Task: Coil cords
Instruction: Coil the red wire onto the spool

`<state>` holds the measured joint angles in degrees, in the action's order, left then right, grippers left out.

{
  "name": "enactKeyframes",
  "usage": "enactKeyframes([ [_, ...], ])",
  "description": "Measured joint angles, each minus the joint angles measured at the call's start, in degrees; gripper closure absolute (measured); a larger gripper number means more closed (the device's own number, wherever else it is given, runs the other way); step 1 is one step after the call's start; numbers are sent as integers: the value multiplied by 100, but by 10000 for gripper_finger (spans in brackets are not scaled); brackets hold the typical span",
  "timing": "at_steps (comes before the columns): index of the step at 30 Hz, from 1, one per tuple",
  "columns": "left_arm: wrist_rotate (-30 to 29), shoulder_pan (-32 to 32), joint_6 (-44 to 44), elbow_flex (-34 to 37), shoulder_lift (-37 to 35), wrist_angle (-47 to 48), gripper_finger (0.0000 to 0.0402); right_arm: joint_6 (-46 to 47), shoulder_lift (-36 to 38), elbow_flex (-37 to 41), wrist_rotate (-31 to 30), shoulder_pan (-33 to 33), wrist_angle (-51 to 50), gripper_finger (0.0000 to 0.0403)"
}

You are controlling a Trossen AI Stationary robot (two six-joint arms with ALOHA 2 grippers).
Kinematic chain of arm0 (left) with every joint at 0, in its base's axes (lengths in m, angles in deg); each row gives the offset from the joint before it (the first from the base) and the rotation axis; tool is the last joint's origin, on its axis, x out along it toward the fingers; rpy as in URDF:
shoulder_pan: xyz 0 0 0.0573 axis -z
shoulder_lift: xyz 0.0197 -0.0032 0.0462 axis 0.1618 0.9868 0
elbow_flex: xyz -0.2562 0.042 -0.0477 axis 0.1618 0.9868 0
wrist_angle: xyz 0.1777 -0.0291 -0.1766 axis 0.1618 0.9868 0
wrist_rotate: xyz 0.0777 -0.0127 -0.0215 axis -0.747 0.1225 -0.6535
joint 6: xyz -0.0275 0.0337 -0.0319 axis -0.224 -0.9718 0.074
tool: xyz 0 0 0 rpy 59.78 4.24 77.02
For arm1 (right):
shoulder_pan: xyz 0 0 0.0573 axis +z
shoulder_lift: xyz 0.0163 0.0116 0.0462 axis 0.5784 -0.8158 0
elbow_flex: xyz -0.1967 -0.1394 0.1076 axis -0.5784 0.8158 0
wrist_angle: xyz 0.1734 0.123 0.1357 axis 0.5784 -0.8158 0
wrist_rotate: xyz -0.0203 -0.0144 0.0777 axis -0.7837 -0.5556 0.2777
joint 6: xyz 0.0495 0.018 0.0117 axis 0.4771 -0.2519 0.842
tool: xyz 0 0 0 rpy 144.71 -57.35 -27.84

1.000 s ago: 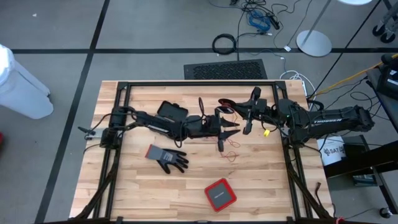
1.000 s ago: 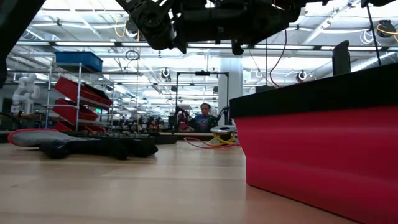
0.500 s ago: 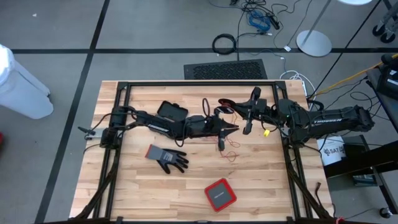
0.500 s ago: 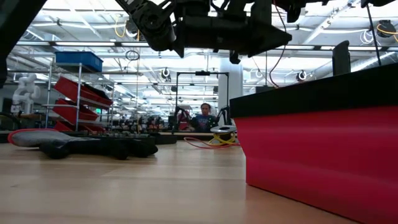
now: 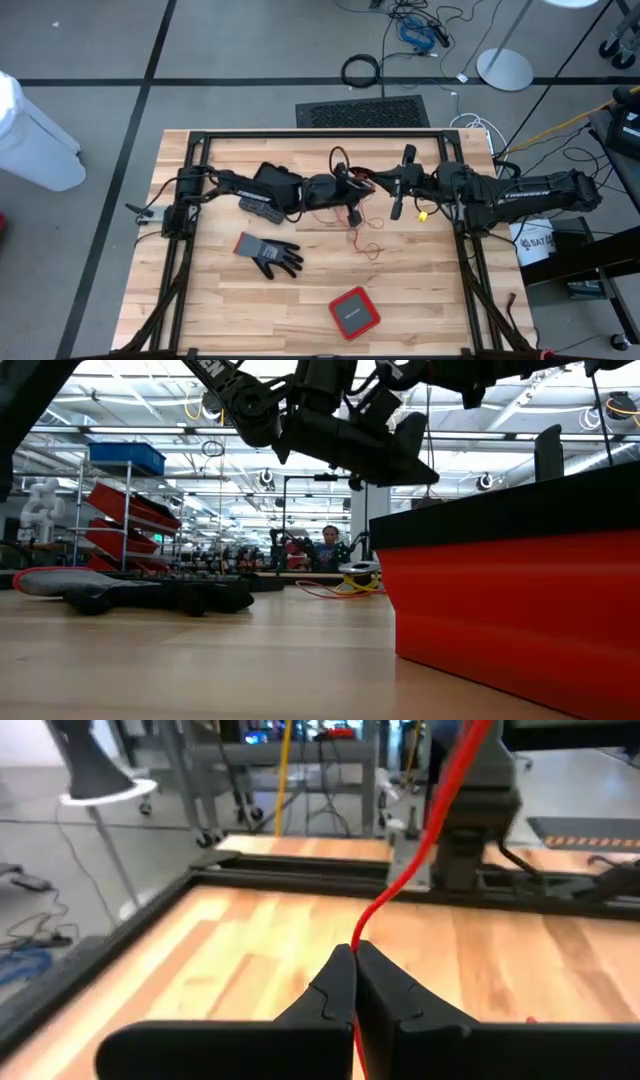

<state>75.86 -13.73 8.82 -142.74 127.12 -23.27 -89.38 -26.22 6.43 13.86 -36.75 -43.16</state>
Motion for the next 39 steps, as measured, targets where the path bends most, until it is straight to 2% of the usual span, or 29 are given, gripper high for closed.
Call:
enactKeyframes([
  [6,-151,-141,-296,215,-750,750,401,-10,36,-1,-134,-1,-586,403],
  [11,-509,-230,-479,374,-1524,1906,401,-54,63,4,-303,-2,-1105,403],
  [18,-731,-342,-457,379,-1809,3038,401,-60,83,2,-266,0,-1086,403],
  [30,-735,-363,-482,377,-1947,3240,401,-31,76,2,-391,0,-1969,403],
  [34,-480,-361,-239,374,-2023,3124,401,-21,-29,2,-588,-41,-2068,403],
  [39,19,-359,172,293,-2003,2942,402,-35,-530,2,-633,-175,-1895,403],
])
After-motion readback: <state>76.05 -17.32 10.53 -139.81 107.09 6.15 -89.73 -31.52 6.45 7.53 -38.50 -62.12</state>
